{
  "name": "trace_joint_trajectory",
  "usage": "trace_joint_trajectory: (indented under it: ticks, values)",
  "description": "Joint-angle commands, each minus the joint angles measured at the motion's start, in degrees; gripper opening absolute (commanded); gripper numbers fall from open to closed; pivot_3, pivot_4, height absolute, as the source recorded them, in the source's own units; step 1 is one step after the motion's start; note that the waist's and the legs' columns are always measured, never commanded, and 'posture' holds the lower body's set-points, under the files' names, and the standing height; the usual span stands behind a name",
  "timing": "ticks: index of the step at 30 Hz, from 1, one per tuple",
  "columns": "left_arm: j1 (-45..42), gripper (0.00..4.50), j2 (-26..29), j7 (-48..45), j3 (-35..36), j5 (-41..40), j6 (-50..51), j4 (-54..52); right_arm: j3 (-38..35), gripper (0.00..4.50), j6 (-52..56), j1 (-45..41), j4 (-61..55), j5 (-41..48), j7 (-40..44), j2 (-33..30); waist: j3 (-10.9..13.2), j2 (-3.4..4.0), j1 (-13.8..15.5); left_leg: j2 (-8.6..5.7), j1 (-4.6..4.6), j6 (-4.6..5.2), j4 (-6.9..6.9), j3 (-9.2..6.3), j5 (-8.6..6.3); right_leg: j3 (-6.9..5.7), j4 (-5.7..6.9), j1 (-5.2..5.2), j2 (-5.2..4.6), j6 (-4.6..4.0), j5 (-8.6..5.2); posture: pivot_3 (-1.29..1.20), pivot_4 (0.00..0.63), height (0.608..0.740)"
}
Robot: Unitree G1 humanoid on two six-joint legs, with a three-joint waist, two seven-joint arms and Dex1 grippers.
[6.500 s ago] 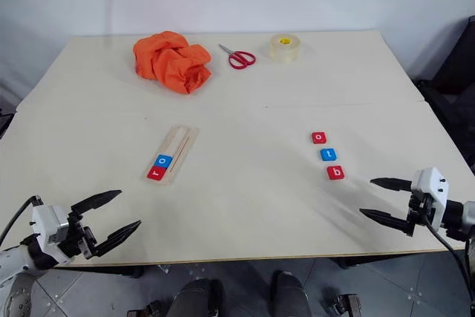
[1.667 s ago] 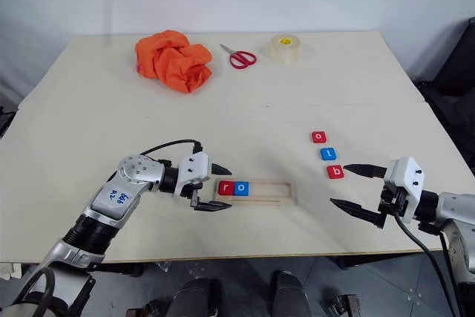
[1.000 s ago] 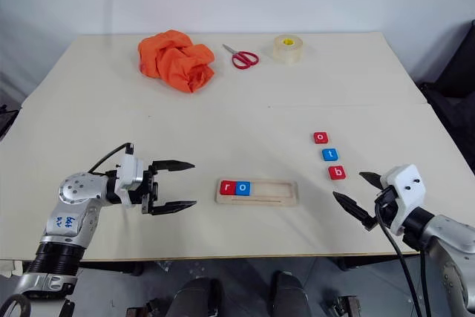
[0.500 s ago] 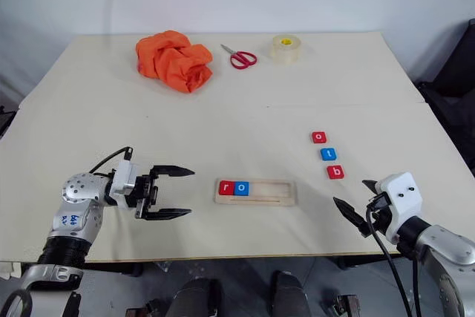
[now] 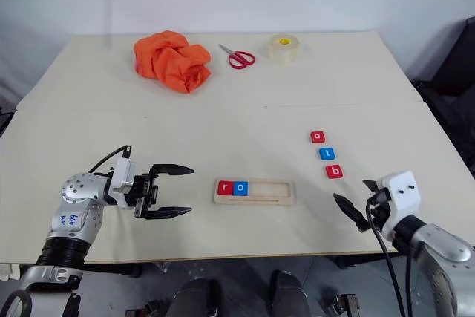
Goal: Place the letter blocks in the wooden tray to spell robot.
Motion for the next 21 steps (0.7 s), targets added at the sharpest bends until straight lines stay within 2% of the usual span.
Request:
trace_joint_trajectory:
  ticks: [1, 7, 14, 17, 21]
  values:
    - [1.8, 4.46, 0.5, 0.9, 1.5, -1.7, 1.2, -4.0, 1.7, 4.50, -1.9, -4.1, 4.9, -1.9, -2.8, 1.9, 0.0, 0.00, 0.0, 0.01, 0.01, 0.00, -0.01, 0.00, 0.00, 0.00, 0.01, 0.00, 0.01, -0.02, -0.01, 0.00, 0.150, 0.740]
    - [3.4, 4.46, 0.7, 2.7, 2.0, -1.8, 3.1, -7.2, 6.0, 4.50, -5.5, -11.9, 16.0, -6.6, -5.6, 5.4, 0.0, 0.00, 0.1, -0.01, -0.01, 0.01, 0.00, 0.01, 0.01, 0.01, 0.01, -0.01, 0.00, -0.02, -0.01, 0.00, 0.150, 0.740]
    - [4.1, 4.46, 0.7, 4.0, 2.4, -1.5, 3.7, -8.9, 8.4, 4.50, -4.7, -14.2, 17.2, -7.6, -6.9, 7.1, 0.0, -0.02, -0.1, -0.01, 0.00, 0.01, 0.00, 0.00, 0.01, 0.01, 0.02, 0.01, 0.01, -0.01, -0.01, 0.00, 0.150, 0.740]
    - [4.3, 4.50, 0.7, 4.2, 2.5, -1.5, 3.7, -9.0, 8.3, 3.93, -2.7, -12.9, 13.7, -7.3, -8.8, 8.1, 0.0, -0.03, -0.1, 0.01, 0.01, 0.00, -0.01, 0.01, 0.02, 0.01, 0.04, 0.00, 0.01, -0.02, -0.01, 0.00, 0.150, 0.740]
    - [4.6, 4.50, 0.7, 3.9, 2.6, -1.6, 3.3, -8.6, 9.0, 2.60, -1.0, -10.7, 8.7, -7.2, -10.6, 9.4, 0.0, -0.03, 0.0, 0.01, 0.01, 0.00, -0.03, 0.00, 0.02, 0.00, 0.03, 0.00, 0.01, -0.03, -0.02, 0.00, 0.150, 0.740]
